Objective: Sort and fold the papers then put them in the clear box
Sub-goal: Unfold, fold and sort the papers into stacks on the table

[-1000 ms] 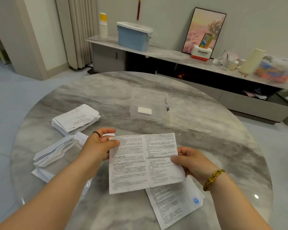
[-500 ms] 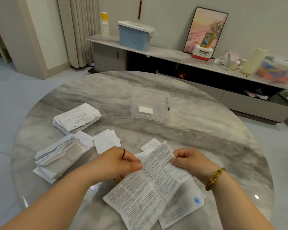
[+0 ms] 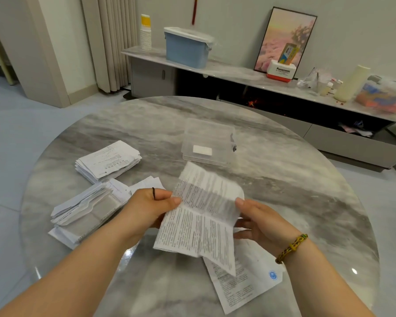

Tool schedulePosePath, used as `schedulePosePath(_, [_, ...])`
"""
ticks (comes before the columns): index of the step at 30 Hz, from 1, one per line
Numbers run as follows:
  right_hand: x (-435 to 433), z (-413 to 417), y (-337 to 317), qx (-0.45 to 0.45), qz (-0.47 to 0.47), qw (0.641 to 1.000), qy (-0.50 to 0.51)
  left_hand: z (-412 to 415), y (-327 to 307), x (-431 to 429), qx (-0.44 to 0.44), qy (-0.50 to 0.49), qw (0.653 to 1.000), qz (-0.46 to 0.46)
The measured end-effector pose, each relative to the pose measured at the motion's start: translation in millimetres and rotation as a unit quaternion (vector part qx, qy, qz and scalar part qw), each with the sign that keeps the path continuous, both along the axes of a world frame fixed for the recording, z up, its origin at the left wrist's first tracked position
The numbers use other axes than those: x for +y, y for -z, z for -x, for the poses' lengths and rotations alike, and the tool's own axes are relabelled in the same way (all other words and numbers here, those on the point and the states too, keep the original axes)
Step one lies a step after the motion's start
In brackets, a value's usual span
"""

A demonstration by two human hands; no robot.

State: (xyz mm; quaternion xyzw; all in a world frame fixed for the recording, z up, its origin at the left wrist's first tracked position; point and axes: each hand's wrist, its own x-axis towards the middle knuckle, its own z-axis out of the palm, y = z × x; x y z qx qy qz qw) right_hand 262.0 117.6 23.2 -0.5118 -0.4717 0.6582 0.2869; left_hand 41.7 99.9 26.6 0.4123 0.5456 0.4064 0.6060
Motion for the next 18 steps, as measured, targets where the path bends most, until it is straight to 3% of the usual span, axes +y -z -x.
schedulePosePath(7, [0,4,5,0.001,-0.003,1.000,-0.018,3,0,1,-0.040,0.000,0.999,0.009])
schedulePosePath(13, [3,6,10,0.053,-0.009,0.998,0.019,1,-2,-1,0.021,0.056,0.998,-0.002])
schedulePosePath(18, [3,8,6,0.123,0.020,0.992,0.016,3,1,0,-0.026,0.046,0.998,0.017])
